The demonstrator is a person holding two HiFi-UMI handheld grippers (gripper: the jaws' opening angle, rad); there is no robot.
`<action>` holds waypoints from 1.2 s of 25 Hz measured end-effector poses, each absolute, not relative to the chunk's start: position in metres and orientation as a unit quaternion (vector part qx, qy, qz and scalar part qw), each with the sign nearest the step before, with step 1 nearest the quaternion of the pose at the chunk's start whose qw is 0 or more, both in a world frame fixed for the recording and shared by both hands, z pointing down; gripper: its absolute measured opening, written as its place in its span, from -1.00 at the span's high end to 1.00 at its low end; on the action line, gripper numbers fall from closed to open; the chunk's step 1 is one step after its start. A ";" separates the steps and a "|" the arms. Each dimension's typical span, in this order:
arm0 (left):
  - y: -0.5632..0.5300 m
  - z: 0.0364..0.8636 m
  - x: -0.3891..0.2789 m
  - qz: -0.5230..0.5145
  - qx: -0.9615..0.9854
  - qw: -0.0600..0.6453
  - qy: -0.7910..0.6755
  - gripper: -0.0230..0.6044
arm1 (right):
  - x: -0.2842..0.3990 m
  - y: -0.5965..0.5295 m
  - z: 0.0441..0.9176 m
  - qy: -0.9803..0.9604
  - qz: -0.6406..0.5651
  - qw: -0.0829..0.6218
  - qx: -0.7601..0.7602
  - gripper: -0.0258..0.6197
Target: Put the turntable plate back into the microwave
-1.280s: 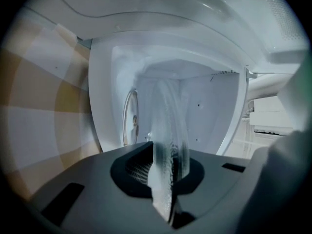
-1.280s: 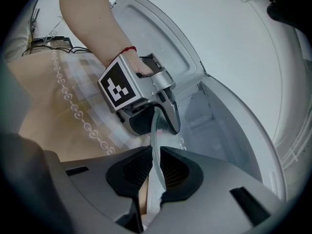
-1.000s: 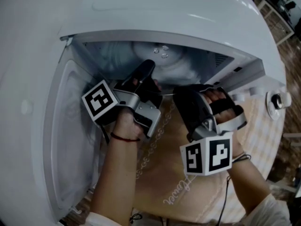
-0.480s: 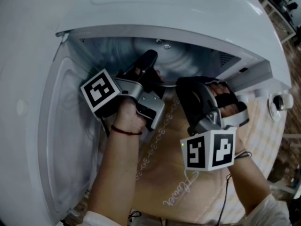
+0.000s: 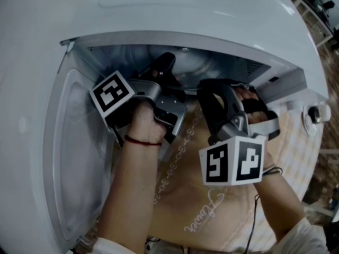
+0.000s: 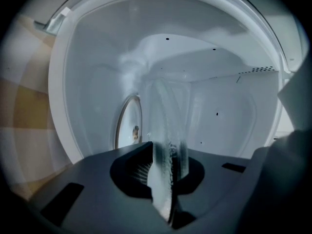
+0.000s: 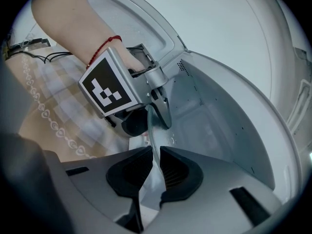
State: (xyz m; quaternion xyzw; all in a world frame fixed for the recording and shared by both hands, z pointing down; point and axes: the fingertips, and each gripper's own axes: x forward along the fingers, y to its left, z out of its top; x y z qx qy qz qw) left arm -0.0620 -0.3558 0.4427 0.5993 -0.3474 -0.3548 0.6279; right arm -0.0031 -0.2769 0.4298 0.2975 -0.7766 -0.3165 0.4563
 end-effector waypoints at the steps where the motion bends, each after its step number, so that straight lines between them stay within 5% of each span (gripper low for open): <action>1: -0.356 0.443 -0.062 -0.356 0.599 0.627 -0.348 0.86 | -0.003 -0.278 0.430 -0.776 -0.316 0.457 0.300 0.72; 16: -0.362 0.447 -0.060 -0.342 0.582 0.638 -0.370 0.83 | 0.001 -0.285 0.429 -0.771 -0.288 0.463 0.328 0.72; 25: -0.351 0.434 -0.059 -0.360 0.617 0.610 -0.343 0.52 | -0.005 -0.282 0.430 -0.775 -0.293 0.462 0.317 0.72; 30: -0.323 0.441 -0.055 -0.351 0.634 0.603 -0.334 0.52 | -0.009 -0.283 0.435 -0.774 -0.295 0.464 0.314 0.72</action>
